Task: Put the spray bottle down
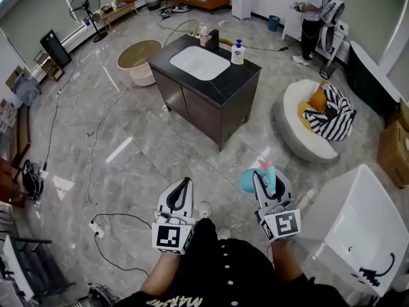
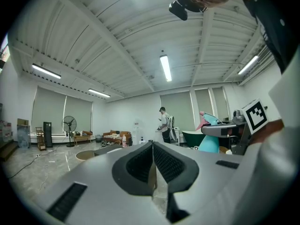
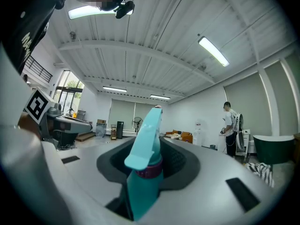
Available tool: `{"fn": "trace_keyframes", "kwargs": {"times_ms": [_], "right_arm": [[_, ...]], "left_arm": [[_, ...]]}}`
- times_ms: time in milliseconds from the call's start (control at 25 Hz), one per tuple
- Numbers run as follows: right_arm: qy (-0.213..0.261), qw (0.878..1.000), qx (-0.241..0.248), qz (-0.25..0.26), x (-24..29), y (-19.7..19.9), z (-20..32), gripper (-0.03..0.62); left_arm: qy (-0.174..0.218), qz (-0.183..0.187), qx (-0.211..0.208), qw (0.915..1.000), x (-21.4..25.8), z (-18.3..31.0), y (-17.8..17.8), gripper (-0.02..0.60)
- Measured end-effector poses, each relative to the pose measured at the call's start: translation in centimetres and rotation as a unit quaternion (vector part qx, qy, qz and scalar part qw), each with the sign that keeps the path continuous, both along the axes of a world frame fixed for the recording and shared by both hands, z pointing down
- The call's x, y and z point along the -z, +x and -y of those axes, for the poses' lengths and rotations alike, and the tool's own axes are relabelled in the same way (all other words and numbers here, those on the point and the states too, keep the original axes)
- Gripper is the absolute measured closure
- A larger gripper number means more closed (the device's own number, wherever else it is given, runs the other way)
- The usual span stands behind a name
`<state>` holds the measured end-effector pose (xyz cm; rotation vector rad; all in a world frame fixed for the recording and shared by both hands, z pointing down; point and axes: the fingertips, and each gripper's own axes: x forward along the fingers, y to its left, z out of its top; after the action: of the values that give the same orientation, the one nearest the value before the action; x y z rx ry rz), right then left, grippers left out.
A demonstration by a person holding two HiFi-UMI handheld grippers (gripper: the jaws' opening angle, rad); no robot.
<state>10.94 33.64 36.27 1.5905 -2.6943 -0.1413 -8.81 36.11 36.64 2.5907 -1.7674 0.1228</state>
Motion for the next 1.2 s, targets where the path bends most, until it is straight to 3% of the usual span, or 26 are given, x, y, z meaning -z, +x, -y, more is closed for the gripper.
{"fn": "trace_keyframes", "kwargs": {"times_ms": [360, 720, 1200], "right_arm": [[0.0, 1.0, -0.007, -0.009, -0.7, 0.4, 4.3, 0.473], [-0.003, 1.0, -0.013, -0.012, -0.7, 0.1, 12.3, 0.473], [0.007, 1.0, -0.016, -0.016, 0.4, -3.3, 23.3, 0.473]], "left_arm": [[0.001, -0.002, -0.005, 1.0, -0.7, 4.6, 0.3, 0.565], [-0.001, -0.008, -0.007, 0.9999, -0.7, 13.0, -0.2, 0.565], [0.008, -0.012, -0.017, 0.9998, 0.2, 23.8, -3.4, 0.565]]}}
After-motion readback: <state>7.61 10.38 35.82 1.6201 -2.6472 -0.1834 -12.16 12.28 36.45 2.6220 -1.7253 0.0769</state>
